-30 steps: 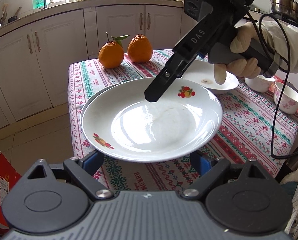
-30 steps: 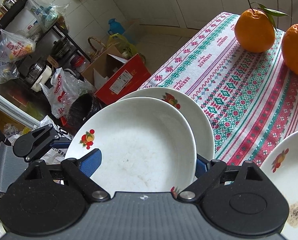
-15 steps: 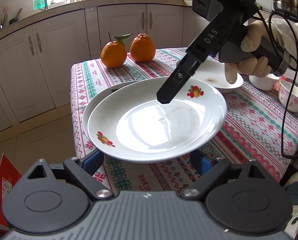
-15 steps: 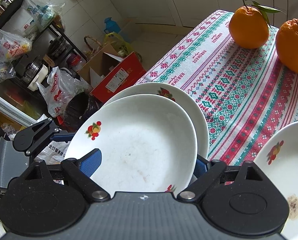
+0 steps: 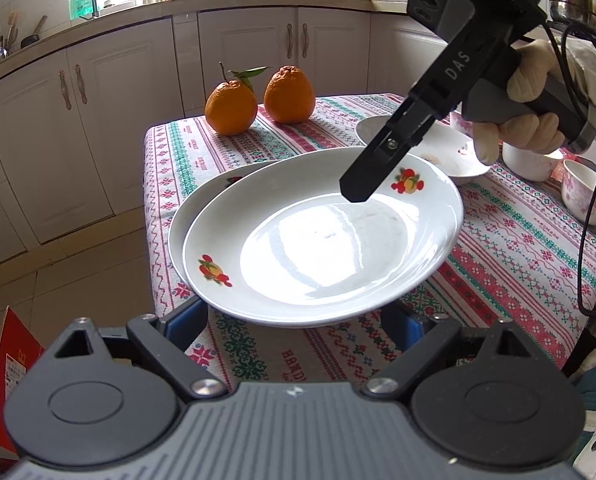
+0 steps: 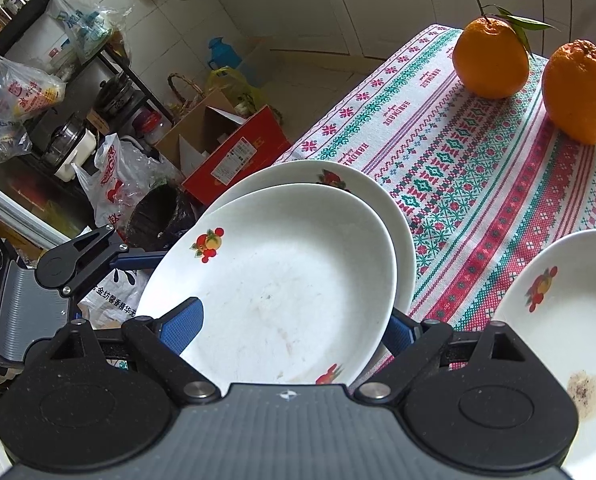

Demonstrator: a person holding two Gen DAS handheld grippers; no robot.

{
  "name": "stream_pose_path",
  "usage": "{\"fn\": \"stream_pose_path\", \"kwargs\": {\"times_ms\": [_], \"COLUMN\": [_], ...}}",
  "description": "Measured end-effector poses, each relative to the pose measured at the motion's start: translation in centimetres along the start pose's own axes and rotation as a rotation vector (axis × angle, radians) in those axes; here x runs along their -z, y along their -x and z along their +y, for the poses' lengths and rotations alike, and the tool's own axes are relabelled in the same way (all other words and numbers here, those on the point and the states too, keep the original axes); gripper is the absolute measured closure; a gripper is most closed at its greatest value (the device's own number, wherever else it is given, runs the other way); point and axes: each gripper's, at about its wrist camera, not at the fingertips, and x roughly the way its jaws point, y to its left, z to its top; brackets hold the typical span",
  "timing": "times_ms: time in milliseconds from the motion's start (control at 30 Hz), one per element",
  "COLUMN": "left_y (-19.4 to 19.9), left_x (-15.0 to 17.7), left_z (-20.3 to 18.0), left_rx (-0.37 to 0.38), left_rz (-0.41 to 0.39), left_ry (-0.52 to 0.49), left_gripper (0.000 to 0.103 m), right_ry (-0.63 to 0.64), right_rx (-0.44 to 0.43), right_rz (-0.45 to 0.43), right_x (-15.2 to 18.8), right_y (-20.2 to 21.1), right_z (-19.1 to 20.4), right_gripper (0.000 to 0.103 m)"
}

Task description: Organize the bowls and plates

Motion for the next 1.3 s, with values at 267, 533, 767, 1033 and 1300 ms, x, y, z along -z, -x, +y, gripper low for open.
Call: {"fn": "stream_pose_path", "kwargs": {"times_ms": [267, 533, 767, 1033, 1300], "left_y": [0.1, 0.3, 0.5, 1.1, 2.3], "left_x": [0.1, 0.0, 0.2, 0.3, -0.1], "left_z": [0.0, -0.2, -0.4, -0.8, -1.2], "left_rx": [-0.007, -0.011, -0.021, -0.031, -0.039], "left_rz": [-0.003, -0.01, -0.02, -0.035, -0.072], "left_ry": [-0.007, -0.012, -0.016, -0.023, -0.024], "left_gripper": [0.01, 0.01, 0.009, 0.009, 0.009], "right_ry": [-0.008, -0.018, -0.004, -0.01, 0.006], "right_rx": [0.008, 0.019, 0.034, 0.063, 0.154], "right_rz": [-0.011, -0.024, -0.032, -0.032, -0.059], "right_x": [0.5, 1.0, 1.4, 2.3, 4.4], "right_y": [0.7, 1.0, 0.9, 1.0, 1.6], "right_z": [0.2, 0.2, 0.6, 0.7, 1.6], "right_gripper": [0.008, 0.008, 0.008, 0.008, 0.007]}}
